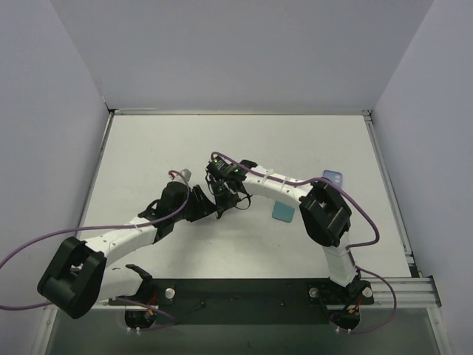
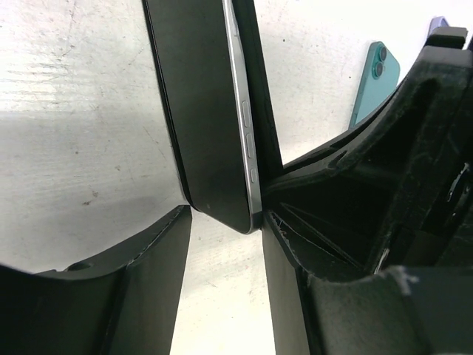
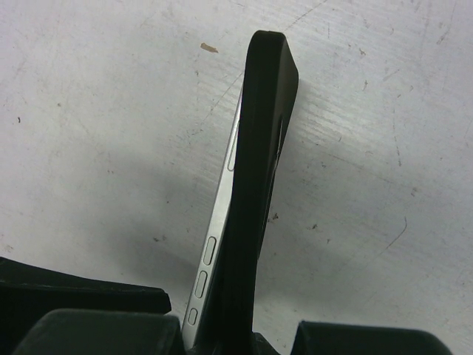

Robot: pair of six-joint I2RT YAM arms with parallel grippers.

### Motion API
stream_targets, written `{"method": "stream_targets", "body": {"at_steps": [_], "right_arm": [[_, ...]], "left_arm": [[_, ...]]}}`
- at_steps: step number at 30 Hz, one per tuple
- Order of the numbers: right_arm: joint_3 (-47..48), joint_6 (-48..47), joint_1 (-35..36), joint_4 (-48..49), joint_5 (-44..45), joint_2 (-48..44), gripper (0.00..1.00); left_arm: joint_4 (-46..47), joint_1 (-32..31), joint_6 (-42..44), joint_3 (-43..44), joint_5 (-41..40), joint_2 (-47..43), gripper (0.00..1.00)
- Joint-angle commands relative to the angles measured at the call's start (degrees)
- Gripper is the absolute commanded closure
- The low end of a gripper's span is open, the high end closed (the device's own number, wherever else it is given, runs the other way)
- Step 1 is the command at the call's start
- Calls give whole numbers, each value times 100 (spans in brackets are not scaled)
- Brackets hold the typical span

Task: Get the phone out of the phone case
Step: Remove the phone case from the phone.

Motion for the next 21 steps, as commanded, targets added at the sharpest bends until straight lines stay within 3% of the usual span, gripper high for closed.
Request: {"method": "stream_targets", "body": {"at_steps": [1, 6, 21], "right_arm": [[-119, 140, 363, 326, -616, 691, 100], [-57, 123, 380, 273, -581, 682, 100], [13, 70, 389, 141, -432, 568, 100]], "left_arm": [[-378, -88, 275, 360, -595, 86, 47], [-940, -255, 311, 597, -1175, 139, 55], [-1900, -782, 364, 1265, -2485, 658, 61]]}}
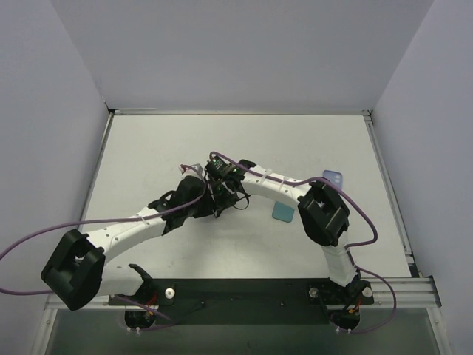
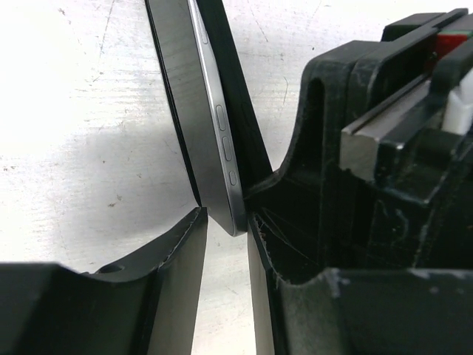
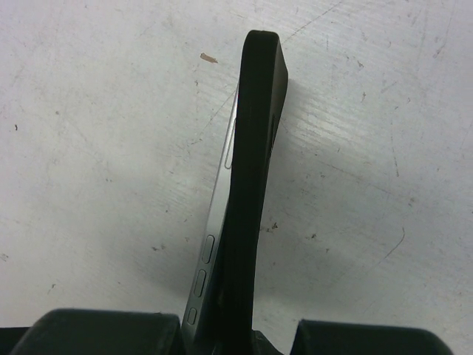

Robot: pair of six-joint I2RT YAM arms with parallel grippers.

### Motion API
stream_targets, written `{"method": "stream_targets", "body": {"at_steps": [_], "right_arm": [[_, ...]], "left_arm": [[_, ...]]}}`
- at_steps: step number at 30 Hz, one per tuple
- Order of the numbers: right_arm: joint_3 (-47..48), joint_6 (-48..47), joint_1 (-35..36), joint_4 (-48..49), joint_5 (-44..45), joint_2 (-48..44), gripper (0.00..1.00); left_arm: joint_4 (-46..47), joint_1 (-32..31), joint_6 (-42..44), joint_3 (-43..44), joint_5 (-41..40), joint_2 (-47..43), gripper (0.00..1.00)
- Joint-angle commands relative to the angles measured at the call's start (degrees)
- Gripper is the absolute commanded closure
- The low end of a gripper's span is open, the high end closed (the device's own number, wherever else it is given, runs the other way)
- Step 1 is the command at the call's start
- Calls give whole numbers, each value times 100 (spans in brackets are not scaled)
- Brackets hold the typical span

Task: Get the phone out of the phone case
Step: Remove the phone case from the phone.

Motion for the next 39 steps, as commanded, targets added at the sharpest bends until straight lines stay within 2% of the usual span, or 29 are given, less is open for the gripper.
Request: {"method": "stream_targets", "body": {"at_steps": [1, 8, 16, 22, 32, 39], "right_arm": [[-116, 81, 352, 117, -543, 476, 100], [-151, 55, 352, 117, -543, 415, 100], [-177, 55, 352, 117, -526, 388, 100], [-186, 55, 361, 126, -543, 406, 100], [-247, 55, 343, 126, -517, 362, 100], [-318, 46, 334, 135, -464, 274, 100]], "left_arm": [[-379, -76, -244, 160, -1090, 410, 62], [-1063, -340, -446, 485, -2082, 710, 64], [-1627, -375, -921, 477, -2497, 614, 64], [-1188, -366, -912, 160, -2409, 236, 63], [-169, -279, -649, -297, -1882, 183, 62], [-291, -191, -692, -236, -1917, 463, 70]]}}
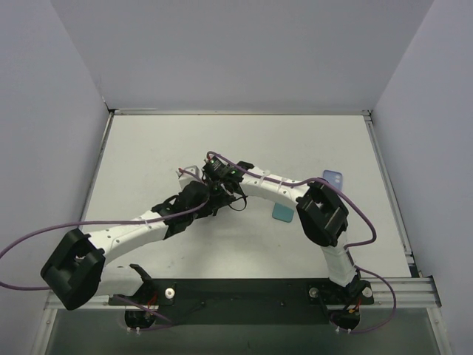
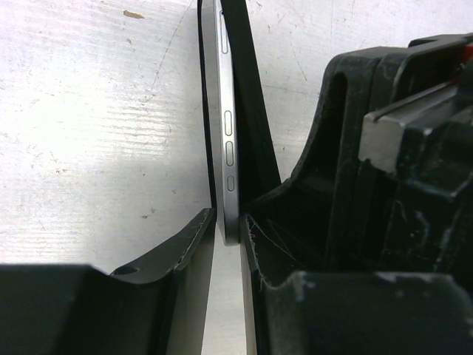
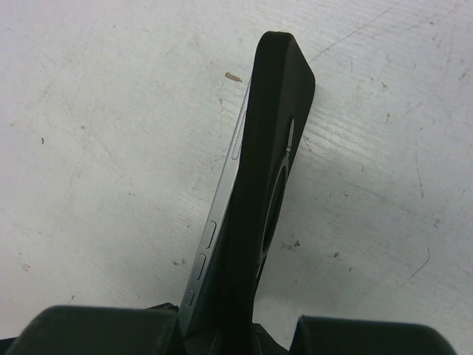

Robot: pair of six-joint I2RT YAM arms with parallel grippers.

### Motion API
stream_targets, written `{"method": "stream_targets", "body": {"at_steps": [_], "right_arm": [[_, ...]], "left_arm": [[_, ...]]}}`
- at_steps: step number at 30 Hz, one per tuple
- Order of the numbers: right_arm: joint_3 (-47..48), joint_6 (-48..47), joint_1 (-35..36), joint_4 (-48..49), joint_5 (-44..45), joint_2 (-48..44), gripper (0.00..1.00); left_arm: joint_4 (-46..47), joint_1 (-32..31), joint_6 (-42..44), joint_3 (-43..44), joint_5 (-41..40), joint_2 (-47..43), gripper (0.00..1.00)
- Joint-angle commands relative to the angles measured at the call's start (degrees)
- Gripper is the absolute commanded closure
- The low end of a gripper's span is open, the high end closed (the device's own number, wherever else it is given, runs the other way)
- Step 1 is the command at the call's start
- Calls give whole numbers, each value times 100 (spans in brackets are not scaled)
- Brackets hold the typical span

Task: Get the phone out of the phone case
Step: Remove the phone case from the phone.

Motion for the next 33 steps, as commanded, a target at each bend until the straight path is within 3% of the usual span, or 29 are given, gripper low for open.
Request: {"method": "stream_targets", "body": {"at_steps": [1, 11, 17, 33], "right_arm": [[-303, 0, 260, -263, -530, 246, 100], [-469, 17, 216, -193, -495, 105, 100], [-785, 26, 93, -79, -486, -132, 100], [-1726, -211, -426, 159, -512, -826, 100]], "left_arm": [[-361, 225, -450, -111, -549, 481, 71], [-599, 233, -643, 47, -619, 877, 74], [-607, 321, -740, -32, -558, 930, 99], [-871, 558, -678, -234, -558, -185, 100]]}}
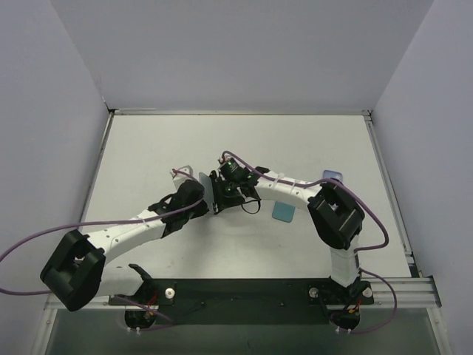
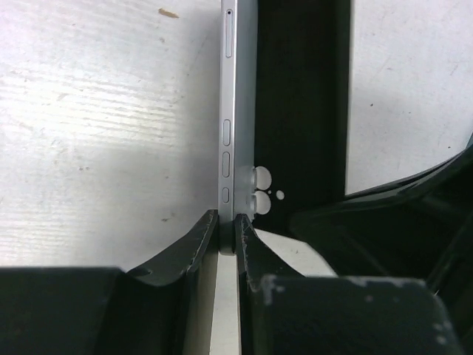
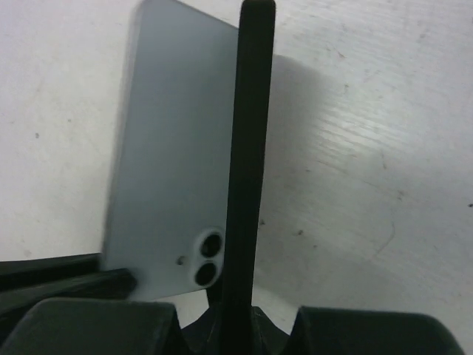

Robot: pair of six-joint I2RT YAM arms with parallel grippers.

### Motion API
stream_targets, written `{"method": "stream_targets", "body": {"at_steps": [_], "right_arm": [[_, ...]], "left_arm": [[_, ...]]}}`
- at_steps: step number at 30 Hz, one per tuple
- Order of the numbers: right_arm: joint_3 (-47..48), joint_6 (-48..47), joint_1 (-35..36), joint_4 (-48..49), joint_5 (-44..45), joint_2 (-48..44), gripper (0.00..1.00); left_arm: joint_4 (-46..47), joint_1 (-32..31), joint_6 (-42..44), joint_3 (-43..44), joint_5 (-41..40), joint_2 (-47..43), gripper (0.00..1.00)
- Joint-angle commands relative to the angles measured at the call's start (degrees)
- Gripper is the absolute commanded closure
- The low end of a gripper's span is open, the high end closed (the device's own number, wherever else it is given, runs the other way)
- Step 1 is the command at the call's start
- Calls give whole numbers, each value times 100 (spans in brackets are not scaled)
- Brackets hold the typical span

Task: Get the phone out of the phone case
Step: Remove the phone case from the phone.

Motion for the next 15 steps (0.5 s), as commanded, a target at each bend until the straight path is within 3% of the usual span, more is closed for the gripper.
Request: {"method": "stream_targets", "body": {"at_steps": [1, 11, 15], "right_arm": [[-465, -268, -76, -1089, -143, -203, 100], [-747, -277, -120, -1063, -108, -757, 100], [-1035, -285, -487, -993, -125, -915, 100]], "left_arm": [[-779, 342, -514, -265, -639, -258, 100], [-727, 465, -322, -256, -279, -864, 100], [-577, 509, -216, -265, 3, -1268, 100]]}}
